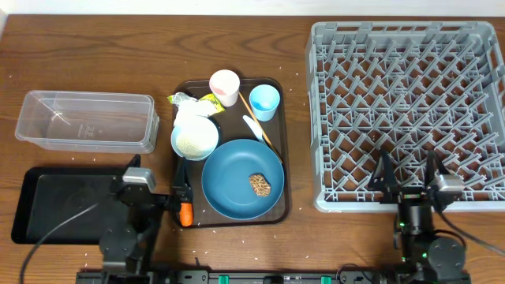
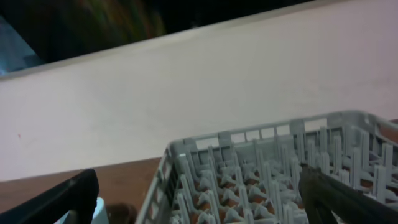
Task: Sort waste into correct bins and load items into the dishwasher rack
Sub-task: 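Reach the left gripper to the pink cup on the tray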
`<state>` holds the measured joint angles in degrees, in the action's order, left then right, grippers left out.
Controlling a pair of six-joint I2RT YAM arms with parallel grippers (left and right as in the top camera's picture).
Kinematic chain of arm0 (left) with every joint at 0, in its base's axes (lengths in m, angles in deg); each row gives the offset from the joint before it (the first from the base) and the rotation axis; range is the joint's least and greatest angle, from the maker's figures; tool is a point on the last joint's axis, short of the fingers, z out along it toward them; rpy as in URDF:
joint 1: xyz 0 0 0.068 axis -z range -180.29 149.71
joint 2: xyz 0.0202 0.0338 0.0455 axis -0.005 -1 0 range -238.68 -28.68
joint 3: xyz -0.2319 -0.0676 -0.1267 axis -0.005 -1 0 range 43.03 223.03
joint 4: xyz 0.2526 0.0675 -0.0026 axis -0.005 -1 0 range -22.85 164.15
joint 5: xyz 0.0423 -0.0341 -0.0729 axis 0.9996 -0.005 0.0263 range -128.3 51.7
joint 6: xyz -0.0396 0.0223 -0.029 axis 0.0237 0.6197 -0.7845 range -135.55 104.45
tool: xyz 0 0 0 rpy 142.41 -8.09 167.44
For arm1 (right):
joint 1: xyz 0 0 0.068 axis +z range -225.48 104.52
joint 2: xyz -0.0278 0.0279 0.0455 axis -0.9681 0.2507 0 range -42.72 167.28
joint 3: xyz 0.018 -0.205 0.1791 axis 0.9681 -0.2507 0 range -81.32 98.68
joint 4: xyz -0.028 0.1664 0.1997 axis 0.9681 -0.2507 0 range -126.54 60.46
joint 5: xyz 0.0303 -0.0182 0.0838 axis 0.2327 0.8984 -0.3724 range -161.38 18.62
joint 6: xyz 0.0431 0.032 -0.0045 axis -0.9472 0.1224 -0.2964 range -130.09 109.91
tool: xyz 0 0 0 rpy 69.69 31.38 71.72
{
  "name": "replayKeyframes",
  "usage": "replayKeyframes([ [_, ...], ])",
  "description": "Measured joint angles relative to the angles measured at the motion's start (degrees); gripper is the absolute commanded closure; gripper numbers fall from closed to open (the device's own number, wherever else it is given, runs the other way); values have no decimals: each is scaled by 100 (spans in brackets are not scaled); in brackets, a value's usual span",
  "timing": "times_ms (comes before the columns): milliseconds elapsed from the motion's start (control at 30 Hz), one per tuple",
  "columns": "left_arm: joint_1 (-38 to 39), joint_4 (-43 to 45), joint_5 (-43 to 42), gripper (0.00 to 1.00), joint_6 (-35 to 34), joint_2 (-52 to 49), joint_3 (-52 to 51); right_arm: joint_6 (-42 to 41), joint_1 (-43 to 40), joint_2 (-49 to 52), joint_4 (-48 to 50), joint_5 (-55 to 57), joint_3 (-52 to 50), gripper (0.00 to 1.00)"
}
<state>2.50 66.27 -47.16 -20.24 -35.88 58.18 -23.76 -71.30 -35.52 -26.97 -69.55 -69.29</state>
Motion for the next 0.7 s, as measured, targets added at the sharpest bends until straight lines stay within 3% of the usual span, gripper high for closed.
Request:
replayKeyframes([
  [200,0,-1294,-33,2,-2,-1692,1751,-37,0,1751,-1222,-299,1912,1],
  [533,0,-4441,-391,2,-22,-5084,5001,-63,0,5565,-4819,-1152,5770,1],
  [700,0,-5115,-610,2,-39,-6019,5606,-57,0,6544,-5036,-1591,6699,2],
])
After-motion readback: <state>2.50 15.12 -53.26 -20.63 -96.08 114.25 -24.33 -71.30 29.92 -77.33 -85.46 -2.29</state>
